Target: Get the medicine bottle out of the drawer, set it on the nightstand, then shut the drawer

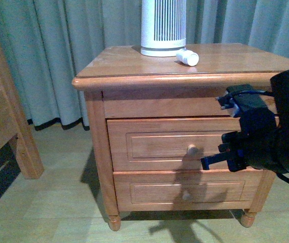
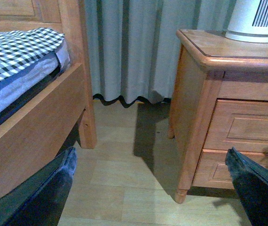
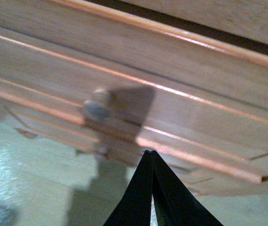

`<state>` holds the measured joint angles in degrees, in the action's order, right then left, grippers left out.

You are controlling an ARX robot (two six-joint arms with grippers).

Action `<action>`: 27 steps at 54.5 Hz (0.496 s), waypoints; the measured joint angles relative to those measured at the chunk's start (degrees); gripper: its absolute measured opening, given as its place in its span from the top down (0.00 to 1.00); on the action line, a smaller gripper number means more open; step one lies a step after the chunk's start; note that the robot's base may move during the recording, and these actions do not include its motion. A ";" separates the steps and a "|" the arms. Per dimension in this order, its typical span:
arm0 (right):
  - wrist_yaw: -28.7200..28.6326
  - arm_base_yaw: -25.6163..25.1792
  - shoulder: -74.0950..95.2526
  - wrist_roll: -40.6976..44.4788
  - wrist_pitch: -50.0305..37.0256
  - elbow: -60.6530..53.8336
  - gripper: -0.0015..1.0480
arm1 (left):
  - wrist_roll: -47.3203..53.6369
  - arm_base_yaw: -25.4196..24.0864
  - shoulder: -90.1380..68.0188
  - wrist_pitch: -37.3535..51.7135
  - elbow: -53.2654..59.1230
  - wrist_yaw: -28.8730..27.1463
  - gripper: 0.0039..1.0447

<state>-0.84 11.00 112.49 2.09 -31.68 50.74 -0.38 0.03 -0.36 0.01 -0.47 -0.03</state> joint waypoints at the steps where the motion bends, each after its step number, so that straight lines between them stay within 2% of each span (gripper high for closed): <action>1: -0.07 0.00 -1.46 -1.18 0.46 -0.83 0.97 | 0.00 0.00 0.00 0.00 0.00 0.00 0.06; 6: -0.83 -0.96 -8.94 -6.56 2.12 -3.93 0.96 | 0.00 0.00 0.00 0.00 0.00 0.00 0.06; 15: -3.50 -3.30 -25.97 -10.51 4.63 -7.32 0.70 | 0.00 0.00 0.00 0.00 0.00 0.00 0.06; 27: -5.81 -4.17 -49.90 -9.97 9.86 -9.51 0.37 | 0.00 0.00 0.00 0.00 0.00 0.00 0.06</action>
<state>-6.66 6.83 62.59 -7.88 -21.82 41.23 -0.38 0.03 -0.36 0.01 -0.47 -0.03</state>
